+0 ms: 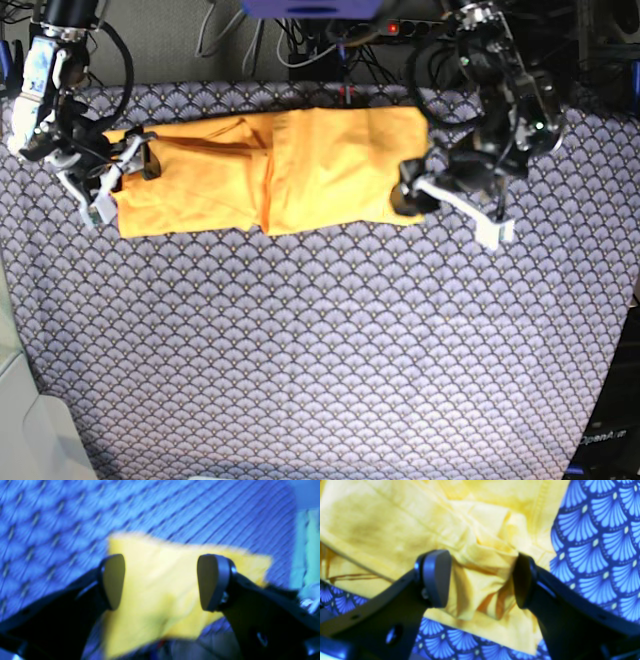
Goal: Fold the T-shirt properly
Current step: 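Lay the folded end onto the strip's middle and release with the left gripper, then raise the left gripper and move it away from the shirt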
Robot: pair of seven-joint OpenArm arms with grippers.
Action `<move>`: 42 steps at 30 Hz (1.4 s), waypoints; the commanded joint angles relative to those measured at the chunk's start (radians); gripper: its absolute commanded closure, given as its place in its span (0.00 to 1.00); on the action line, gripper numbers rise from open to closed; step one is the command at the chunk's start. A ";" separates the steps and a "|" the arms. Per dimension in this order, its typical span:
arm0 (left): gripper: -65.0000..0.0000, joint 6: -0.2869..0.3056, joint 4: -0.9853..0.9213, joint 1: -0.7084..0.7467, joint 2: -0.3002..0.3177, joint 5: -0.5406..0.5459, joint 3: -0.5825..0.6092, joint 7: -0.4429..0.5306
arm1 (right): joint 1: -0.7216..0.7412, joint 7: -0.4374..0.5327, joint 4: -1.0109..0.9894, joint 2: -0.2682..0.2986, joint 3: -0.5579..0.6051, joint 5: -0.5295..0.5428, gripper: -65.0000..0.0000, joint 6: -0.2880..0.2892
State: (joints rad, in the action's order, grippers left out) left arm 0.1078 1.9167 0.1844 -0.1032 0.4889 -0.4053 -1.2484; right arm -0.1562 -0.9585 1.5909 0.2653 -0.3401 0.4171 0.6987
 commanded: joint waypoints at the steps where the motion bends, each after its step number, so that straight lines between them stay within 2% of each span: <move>1: 0.33 0.003 0.014 -0.003 0.015 0.018 -0.001 0.025 | 0.023 0.005 0.036 0.021 -0.009 0.018 0.39 -0.001; 3: 0.33 0.003 -0.003 0.010 0.032 0.018 0.004 0.029 | 0.042 -0.038 0.068 0.032 -0.011 0.019 0.39 -0.001; 8: 0.33 0.003 -0.125 -0.004 0.030 0.017 0.003 0.042 | 0.071 -0.118 0.128 0.039 -0.012 0.019 0.39 -0.001; 12: 0.33 0.003 -0.262 -0.032 0.033 0.017 0.004 0.112 | 0.086 -0.126 0.122 0.042 -0.020 0.018 0.39 -0.001; 15: 0.33 0.003 -0.314 -0.038 0.035 0.017 0.004 0.132 | 0.085 -0.126 0.122 0.036 -0.076 0.018 0.39 -0.001; 19: 0.33 0.003 -0.305 -0.050 0.032 0.018 0.004 0.124 | 0.086 -0.127 0.113 0.036 -0.126 0.019 0.39 -0.001; 24: 0.33 0.003 -0.265 -0.056 0.032 0.018 0.004 0.123 | 0.106 -0.139 -0.036 0.036 -0.146 0.024 0.39 -0.001; 29: 0.33 0.003 -0.224 -0.044 0.032 0.049 0.004 0.123 | 0.109 -0.138 -0.149 0.045 -0.139 0.164 0.39 -0.001; 35: 0.33 0.003 -0.224 -0.024 0.066 0.156 0.004 0.123 | 0.111 -0.141 -0.149 0.058 -0.138 0.190 0.39 -0.001; 39: 0.33 0.003 -0.224 -0.026 0.073 0.172 0.004 0.123 | 0.134 -0.146 -0.149 0.091 -0.142 0.191 0.39 -0.001; 42: 0.33 0.003 -0.224 -0.026 0.073 0.166 0.004 0.123 | 0.166 -0.210 -0.146 0.107 -0.146 0.216 0.39 -0.001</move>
State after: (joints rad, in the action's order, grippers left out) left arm 0.1059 1.6756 0.1688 -0.0307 0.6376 -0.4030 -1.1355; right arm -0.0006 -1.1866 1.4277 0.3565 -0.4835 0.6083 0.6983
